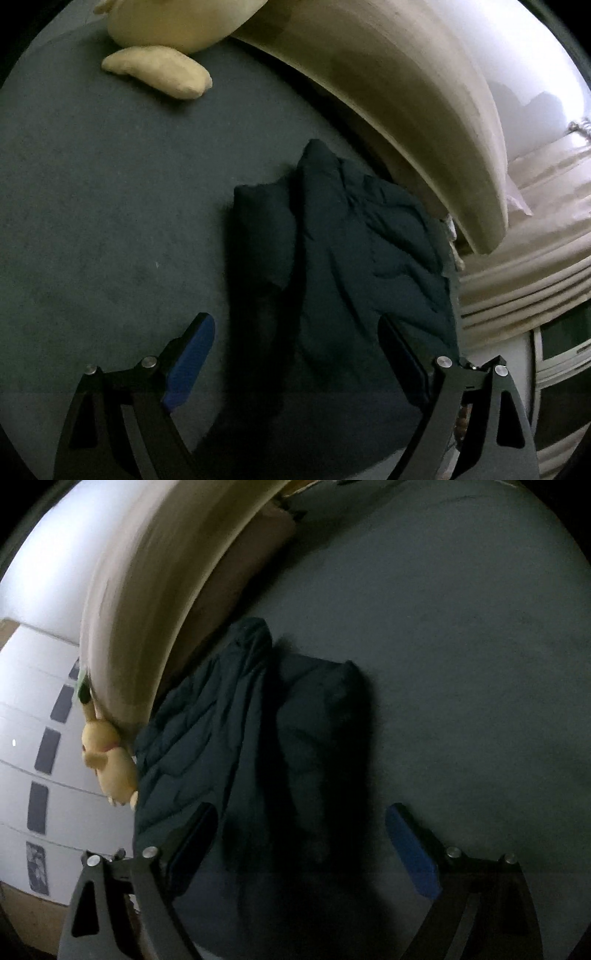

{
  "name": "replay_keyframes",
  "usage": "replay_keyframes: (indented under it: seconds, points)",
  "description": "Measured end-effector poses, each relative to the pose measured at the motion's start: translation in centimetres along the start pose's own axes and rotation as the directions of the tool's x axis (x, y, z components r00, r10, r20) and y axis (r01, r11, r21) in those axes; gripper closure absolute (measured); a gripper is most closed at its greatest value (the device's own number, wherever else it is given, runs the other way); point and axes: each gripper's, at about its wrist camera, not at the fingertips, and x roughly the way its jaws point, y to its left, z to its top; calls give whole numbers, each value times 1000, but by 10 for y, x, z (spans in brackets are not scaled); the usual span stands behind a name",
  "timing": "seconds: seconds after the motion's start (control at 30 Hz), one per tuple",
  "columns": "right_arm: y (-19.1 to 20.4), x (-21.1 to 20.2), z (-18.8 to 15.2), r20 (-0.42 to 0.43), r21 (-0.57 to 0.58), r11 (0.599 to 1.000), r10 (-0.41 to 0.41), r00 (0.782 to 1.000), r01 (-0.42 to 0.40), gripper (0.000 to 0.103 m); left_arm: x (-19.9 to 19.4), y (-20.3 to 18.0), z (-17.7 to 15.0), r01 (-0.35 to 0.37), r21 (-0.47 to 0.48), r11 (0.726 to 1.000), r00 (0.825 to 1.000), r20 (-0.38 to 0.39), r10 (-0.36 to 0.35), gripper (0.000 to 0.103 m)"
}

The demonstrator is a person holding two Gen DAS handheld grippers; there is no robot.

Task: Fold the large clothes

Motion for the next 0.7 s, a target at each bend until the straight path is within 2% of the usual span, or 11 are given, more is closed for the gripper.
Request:
replay_keyframes:
  seconds: [0.1, 0.17, 0.3, 0.33, 0.4, 0.47, 0.53, 0.6, 0.63, 0.67, 0.7]
  points:
    - [2, 2, 3, -12, -7, 999, 51, 999, -51, 8, 4, 1, 2, 8, 8, 1000, 1000, 0, -8, 13]
    - [5, 15, 4, -34, -17, 998, 53, 998, -53, 10, 16, 1, -2, 21, 12, 1000, 998, -56, -20, 13]
    - [22, 44, 4, -59, -70, 998, 2, 998, -7, 34, 28, -8, -4, -8, 95, 995, 997, -82, 16, 15]
    - [24, 48, 4, -67, -85, 996, -9, 998, 4, 39, 28, -12, -5, -18, 112, 994, 996, -80, 27, 36]
    - [28, 49, 3, -88, -100, 995, -13, 996, 4, 47, 34, -16, -7, -36, 137, 990, 994, -101, 50, 45]
    - [31, 52, 4, -91, -100, 995, -28, 995, 19, 44, 37, -17, -10, -49, 144, 988, 994, -94, 63, 47]
    - [31, 57, 4, -93, -84, 996, -26, 995, 18, 30, 37, -21, -12, -69, 166, 984, 993, -88, 84, 46]
    - [38, 67, 3, -92, -92, 995, -45, 995, 37, 29, 37, -22, -13, -59, 154, 986, 993, -88, 73, 40]
    - [42, 66, 2, -88, -106, 992, -70, 994, 61, 33, 38, -22, -15, -51, 144, 988, 994, -88, 64, 38]
    - [45, 66, 1, -91, -118, 991, -80, 993, 69, 50, 41, -24, -14, -62, 146, 987, 993, -88, 75, 40]
    - [50, 67, 0, -104, -122, 991, -73, 992, 61, 64, 41, -27, -14, -83, 163, 983, 992, -84, 97, 53]
